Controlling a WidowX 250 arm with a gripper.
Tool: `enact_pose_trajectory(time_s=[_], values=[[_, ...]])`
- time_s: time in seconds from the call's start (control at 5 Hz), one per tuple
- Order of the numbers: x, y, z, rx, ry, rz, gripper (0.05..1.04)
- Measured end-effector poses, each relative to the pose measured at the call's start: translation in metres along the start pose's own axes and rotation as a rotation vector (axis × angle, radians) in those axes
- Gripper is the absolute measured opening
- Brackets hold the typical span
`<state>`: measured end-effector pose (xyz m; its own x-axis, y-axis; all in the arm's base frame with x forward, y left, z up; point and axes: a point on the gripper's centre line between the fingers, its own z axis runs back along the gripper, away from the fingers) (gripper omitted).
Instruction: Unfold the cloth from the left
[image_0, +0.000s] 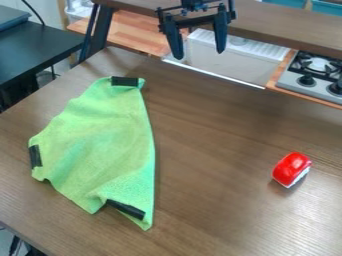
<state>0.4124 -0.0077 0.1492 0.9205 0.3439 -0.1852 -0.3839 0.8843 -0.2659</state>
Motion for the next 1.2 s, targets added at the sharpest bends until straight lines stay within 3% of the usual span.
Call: enact_pose_trajectory(time_s=[0.2, 0.4, 0.6, 1.0, 1.2], values=[[0.003, 0.005, -0.018, 0.012, 0.039, 0.017, 0.999], [0.000, 0.029, -0.034, 0.024, 0.018, 0.054, 0.999], [-0.011, 0.057, -0.010, -0.007, -0.109, 0.088, 0.999], [-0.042, 0.101, -0.003, -0.004, -0.289, 0.062, 0.999], [-0.057, 0.126, -0.013, -0.025, -0.306, 0.066, 0.999]])
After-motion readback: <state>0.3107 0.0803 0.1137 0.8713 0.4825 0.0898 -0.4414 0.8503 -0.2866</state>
